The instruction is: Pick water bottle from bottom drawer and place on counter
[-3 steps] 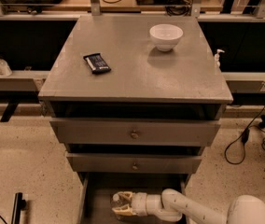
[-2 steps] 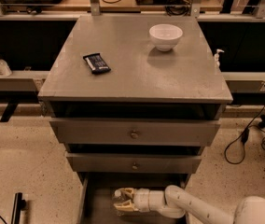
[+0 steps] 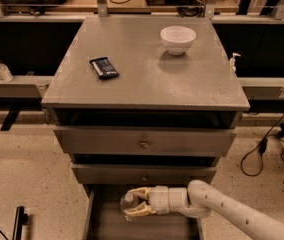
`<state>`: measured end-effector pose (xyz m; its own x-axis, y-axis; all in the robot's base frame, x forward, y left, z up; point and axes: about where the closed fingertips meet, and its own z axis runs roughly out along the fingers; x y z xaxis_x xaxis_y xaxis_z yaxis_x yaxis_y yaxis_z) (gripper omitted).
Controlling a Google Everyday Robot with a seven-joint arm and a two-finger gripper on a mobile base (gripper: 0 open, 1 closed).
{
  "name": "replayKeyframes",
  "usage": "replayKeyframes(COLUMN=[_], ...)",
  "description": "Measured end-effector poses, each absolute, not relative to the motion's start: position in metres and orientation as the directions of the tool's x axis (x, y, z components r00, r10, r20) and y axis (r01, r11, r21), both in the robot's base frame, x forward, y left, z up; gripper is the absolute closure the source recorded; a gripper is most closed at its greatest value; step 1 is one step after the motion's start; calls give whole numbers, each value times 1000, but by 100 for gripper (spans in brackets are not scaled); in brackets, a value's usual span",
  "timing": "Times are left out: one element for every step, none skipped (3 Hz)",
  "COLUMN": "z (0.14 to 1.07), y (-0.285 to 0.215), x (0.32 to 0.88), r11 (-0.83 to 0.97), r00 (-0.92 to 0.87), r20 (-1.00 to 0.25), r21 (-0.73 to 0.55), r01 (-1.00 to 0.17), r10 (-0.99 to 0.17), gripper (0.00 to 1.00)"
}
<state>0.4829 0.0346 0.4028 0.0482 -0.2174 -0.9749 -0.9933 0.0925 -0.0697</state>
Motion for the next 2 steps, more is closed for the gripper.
replayKeyframes(z=[486,557], y=[27,31], x=[477,468], r11=[44,-27], r00=[90,147], r20=[-967,-951], r21=[-104,-145], r01=[-994,-989], r10=[-237,-271], gripper=[100,100])
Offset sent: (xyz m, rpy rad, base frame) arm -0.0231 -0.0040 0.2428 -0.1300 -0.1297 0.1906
